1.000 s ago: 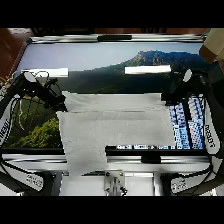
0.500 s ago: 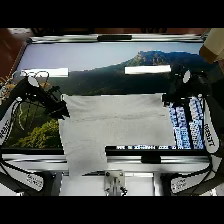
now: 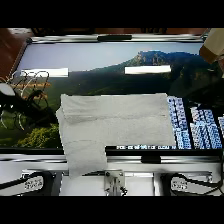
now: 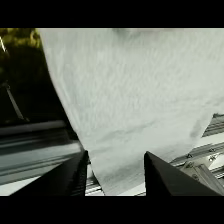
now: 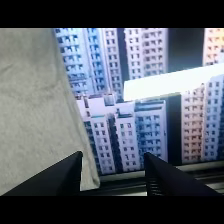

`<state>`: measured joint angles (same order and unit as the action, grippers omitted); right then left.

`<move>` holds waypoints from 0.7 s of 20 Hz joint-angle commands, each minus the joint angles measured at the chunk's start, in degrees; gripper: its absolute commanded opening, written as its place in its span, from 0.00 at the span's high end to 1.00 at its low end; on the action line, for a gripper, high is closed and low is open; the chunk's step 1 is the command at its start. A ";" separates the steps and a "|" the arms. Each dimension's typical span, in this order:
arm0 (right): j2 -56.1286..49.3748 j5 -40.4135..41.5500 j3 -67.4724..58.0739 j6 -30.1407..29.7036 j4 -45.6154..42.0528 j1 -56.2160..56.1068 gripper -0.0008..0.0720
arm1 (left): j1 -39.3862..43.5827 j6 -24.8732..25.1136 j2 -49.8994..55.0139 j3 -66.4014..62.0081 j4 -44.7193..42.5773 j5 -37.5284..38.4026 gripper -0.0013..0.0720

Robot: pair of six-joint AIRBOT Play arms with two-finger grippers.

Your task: Fold the shirts.

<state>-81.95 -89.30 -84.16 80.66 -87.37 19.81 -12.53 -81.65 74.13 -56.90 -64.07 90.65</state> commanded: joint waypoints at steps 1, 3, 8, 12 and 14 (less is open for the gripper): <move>3.48 0.13 0.02 -0.61 4.44 7.23 0.29 | -1.77 0.83 -12.52 20.04 0.04 -6.73 0.47; 3.48 0.70 0.02 -0.66 5.35 7.87 0.29 | -1.73 1.79 -14.43 26.21 0.39 -8.57 0.45; 3.43 1.20 0.37 -1.11 6.49 7.82 0.29 | -1.73 3.21 -13.84 32.17 3.89 -15.56 0.45; 3.43 0.52 7.93 -2.34 6.54 7.82 0.29 | -1.11 4.70 -12.15 32.72 6.47 -16.63 0.45; 3.43 0.59 13.25 -3.39 6.58 7.82 0.29 | 0.87 4.59 -10.64 32.79 6.51 -16.83 0.45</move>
<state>-78.56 -88.47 -76.55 78.67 -81.06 27.55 -13.17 -77.49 62.15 -24.88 -58.54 75.07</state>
